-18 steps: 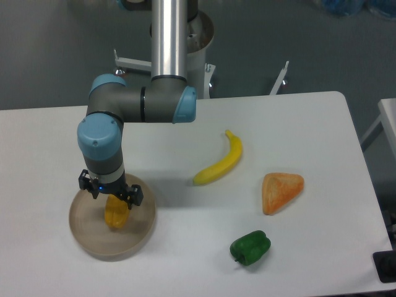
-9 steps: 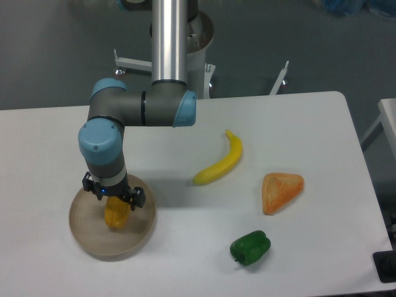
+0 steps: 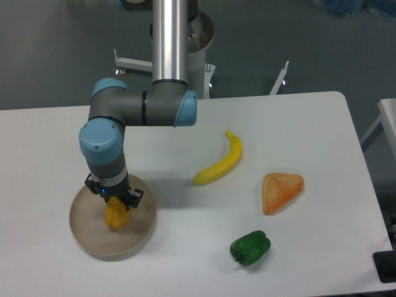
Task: Pick up the yellow pepper from the plate
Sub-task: 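Lower the gripper and close it around the yellow pepper, then lift the yellow pepper off the plate toward the banana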
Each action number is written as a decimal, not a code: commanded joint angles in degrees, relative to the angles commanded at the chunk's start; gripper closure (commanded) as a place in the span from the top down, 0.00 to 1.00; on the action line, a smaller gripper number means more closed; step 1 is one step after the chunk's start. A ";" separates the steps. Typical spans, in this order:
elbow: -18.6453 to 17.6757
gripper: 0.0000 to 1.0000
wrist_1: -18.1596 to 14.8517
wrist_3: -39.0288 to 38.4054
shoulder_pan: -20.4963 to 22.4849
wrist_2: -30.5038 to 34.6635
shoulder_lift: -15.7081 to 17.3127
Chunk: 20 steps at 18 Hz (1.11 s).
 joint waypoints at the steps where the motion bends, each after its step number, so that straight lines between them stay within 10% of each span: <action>1: 0.09 0.36 -0.09 1.74 0.26 0.35 0.61; 9: 2.80 0.36 -1.76 29.15 13.95 4.12 4.66; 20: 3.96 0.36 -1.58 38.15 22.06 7.47 3.69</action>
